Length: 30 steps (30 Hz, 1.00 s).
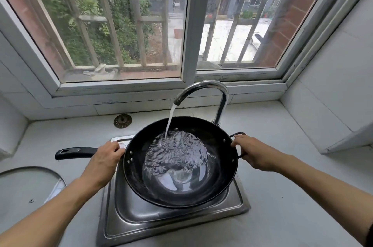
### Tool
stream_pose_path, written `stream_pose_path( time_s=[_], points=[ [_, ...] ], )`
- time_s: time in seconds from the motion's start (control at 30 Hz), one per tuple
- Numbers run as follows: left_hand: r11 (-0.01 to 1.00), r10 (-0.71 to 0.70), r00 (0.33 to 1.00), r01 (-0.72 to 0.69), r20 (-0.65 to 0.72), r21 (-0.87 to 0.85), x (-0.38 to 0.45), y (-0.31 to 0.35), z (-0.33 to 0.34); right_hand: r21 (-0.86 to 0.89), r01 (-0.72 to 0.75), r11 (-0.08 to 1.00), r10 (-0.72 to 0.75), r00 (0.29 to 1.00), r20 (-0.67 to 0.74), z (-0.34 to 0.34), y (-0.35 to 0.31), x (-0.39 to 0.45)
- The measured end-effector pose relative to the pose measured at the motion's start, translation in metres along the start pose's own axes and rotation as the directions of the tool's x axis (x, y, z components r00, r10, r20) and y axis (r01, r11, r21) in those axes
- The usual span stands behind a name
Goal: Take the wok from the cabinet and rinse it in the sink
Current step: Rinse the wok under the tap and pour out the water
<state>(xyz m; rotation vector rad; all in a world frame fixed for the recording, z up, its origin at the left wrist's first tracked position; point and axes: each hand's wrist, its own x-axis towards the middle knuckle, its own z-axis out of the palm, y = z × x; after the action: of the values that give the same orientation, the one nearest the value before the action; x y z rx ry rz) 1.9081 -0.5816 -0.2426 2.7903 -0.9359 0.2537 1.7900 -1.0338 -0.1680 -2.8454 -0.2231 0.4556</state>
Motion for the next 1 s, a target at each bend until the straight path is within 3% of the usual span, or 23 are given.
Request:
stream_pose_path(
  time_s=[0.13,0.33,0.5,0.63,0.73,1.0],
  points=[
    [1.0,-0.004,1.0,0.005,-0.018,0.02,-0.008,-0.002,0.0,0.061,-0.056,0.997,0.056,0.998,-0.003,0.0,-0.002,0.008],
    [0.995,-0.081,0.997,0.081,0.004,0.058,-0.023,-0.008,0.004,0.149,-0.015,0.989,0.026,0.997,-0.072,0.007,-0.006,0.019],
    [0.989,-0.131,0.991,0.129,0.022,0.067,-0.032,-0.01,0.0,0.154,-0.005,0.988,0.008,1.0,-0.015,0.008,-0.008,0.025],
    [0.995,-0.071,0.997,0.072,-0.02,0.065,-0.035,-0.009,-0.004,0.108,-0.066,0.992,0.057,0.995,0.083,0.008,-0.008,0.036],
    [0.995,-0.067,0.998,0.069,-0.019,0.078,-0.038,-0.005,-0.007,-0.032,-0.121,0.992,0.125,0.977,0.172,0.011,-0.013,0.047],
    [0.994,-0.027,1.0,0.027,0.001,0.11,-0.049,-0.004,0.004,-0.188,-0.068,0.98,0.121,0.949,0.292,0.027,-0.009,0.065]
  ],
)
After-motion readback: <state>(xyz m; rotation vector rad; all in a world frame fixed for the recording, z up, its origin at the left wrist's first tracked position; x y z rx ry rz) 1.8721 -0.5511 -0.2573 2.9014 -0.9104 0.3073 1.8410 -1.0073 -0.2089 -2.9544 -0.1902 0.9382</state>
